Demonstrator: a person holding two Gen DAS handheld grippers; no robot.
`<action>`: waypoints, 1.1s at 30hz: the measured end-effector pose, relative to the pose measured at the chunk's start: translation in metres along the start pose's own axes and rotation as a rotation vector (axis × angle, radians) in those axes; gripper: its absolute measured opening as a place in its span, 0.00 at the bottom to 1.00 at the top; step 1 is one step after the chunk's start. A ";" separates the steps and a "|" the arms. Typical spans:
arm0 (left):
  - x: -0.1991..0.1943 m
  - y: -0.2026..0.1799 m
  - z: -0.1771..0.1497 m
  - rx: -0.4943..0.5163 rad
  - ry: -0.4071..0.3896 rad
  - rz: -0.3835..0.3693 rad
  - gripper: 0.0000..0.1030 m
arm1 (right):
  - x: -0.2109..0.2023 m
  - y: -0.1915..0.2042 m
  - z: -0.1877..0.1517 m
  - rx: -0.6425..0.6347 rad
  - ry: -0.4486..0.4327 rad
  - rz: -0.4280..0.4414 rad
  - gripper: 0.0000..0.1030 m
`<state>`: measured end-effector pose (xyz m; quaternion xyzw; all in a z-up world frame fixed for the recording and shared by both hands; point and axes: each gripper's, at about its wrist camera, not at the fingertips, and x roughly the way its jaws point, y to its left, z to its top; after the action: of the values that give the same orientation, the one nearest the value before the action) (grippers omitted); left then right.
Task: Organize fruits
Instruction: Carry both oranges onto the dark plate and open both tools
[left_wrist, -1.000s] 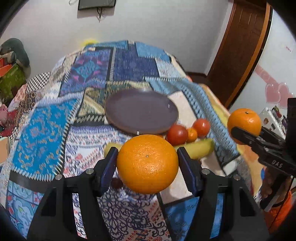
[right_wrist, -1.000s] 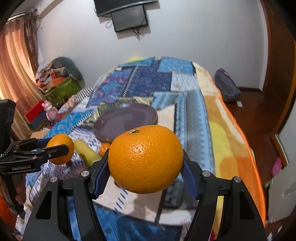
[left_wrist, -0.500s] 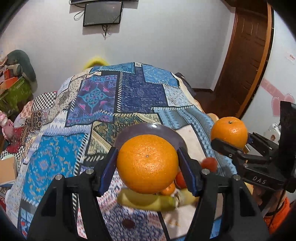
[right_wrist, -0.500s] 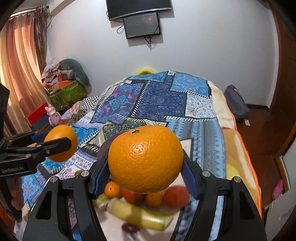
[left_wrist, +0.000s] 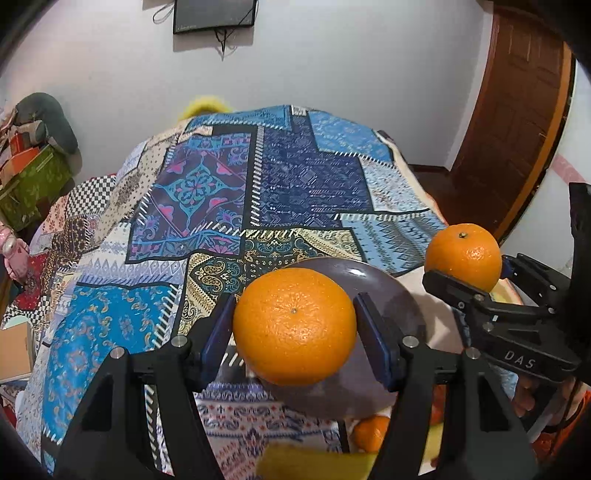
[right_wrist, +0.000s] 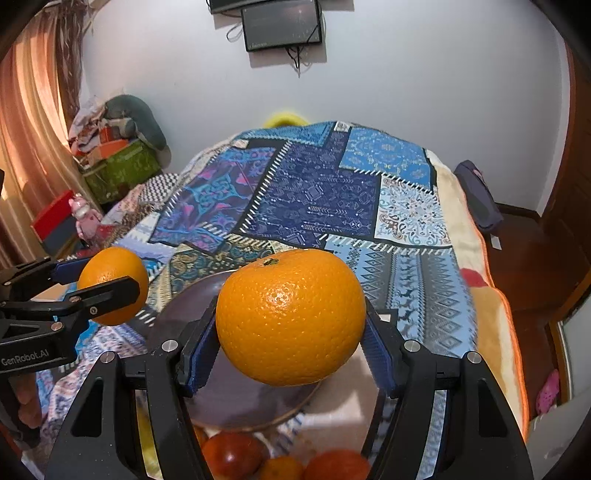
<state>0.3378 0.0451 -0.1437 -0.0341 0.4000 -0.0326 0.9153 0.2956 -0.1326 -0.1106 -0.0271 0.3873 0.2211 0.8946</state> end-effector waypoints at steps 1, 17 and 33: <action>0.006 0.001 0.001 -0.003 0.009 -0.001 0.63 | 0.005 0.000 0.000 -0.001 0.011 0.003 0.64; 0.086 0.012 0.003 -0.002 0.174 -0.014 0.63 | 0.074 0.005 -0.001 -0.110 0.251 0.057 0.64; 0.075 0.008 -0.003 0.009 0.183 -0.048 0.66 | 0.057 0.024 -0.005 -0.240 0.228 0.006 0.74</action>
<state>0.3868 0.0462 -0.2014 -0.0364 0.4808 -0.0590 0.8741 0.3168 -0.0903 -0.1515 -0.1574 0.4572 0.2639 0.8346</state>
